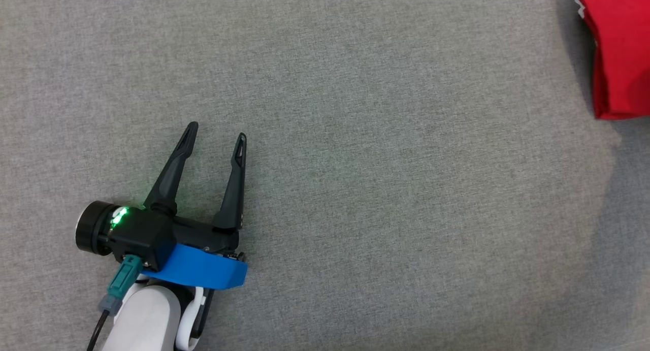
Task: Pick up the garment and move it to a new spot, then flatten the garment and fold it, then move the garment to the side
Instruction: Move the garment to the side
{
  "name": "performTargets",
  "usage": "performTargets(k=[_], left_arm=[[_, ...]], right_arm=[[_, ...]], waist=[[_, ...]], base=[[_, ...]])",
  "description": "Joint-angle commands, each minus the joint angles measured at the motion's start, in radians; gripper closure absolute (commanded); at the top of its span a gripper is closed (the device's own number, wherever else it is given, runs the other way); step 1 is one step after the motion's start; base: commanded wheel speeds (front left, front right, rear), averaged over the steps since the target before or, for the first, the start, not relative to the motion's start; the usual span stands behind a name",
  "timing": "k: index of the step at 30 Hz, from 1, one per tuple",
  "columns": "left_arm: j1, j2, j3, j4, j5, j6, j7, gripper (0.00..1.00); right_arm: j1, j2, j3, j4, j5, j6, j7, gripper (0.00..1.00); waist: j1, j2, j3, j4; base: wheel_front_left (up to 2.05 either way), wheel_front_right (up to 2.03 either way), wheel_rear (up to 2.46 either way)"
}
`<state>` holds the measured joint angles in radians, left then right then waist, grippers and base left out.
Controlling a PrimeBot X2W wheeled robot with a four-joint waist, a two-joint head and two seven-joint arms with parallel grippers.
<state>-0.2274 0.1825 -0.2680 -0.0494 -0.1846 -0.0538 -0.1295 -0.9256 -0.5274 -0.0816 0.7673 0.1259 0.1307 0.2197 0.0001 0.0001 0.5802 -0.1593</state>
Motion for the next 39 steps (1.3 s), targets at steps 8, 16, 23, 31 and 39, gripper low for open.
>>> performTargets(k=[8, 16, 23, 31, 39], left_arm=[[-0.011, -0.003, -0.003, 0.018, -0.008, 0.010, -0.014, 0.00], [-0.035, -0.003, 0.023, 0.062, -0.034, 0.017, -0.056, 0.00], [-0.023, -0.017, 0.067, 0.153, -0.070, 0.036, -0.103, 0.00], [0.062, -0.041, 0.124, 0.281, -0.117, 0.060, -0.130, 0.00], [0.149, -0.075, 0.128, 0.338, -0.123, 0.045, -0.136, 0.00]], right_arm=[[-0.034, 0.075, -0.028, 0.004, -0.066, 0.000, -0.116, 0.00], [-0.007, 0.135, 0.049, -0.046, -0.025, 0.000, -0.199, 0.00], [0.082, 0.219, 0.111, -0.088, -0.013, 0.000, -0.287, 0.00], [0.265, 0.369, 0.139, -0.103, -0.045, 0.000, -0.408, 0.00], [0.468, 0.467, 0.095, -0.140, -0.078, 0.000, -0.473, 0.00]], waist=[[-0.0001, -0.0001, -0.013, 0.003], [-0.0001, -0.0001, -0.090, 0.001], [-0.0001, -0.0001, -0.206, 0.031], [-0.0001, -0.0001, -0.345, 0.074], [-0.0001, -0.0001, -0.432, 0.127]], base=[[0.00, 0.00, 0.00], [0.00, 0.00, 0.00], [0.00, 0.00, 0.00], [0.00, 0.00, 0.00], [0.00, 0.00, 0.00]])
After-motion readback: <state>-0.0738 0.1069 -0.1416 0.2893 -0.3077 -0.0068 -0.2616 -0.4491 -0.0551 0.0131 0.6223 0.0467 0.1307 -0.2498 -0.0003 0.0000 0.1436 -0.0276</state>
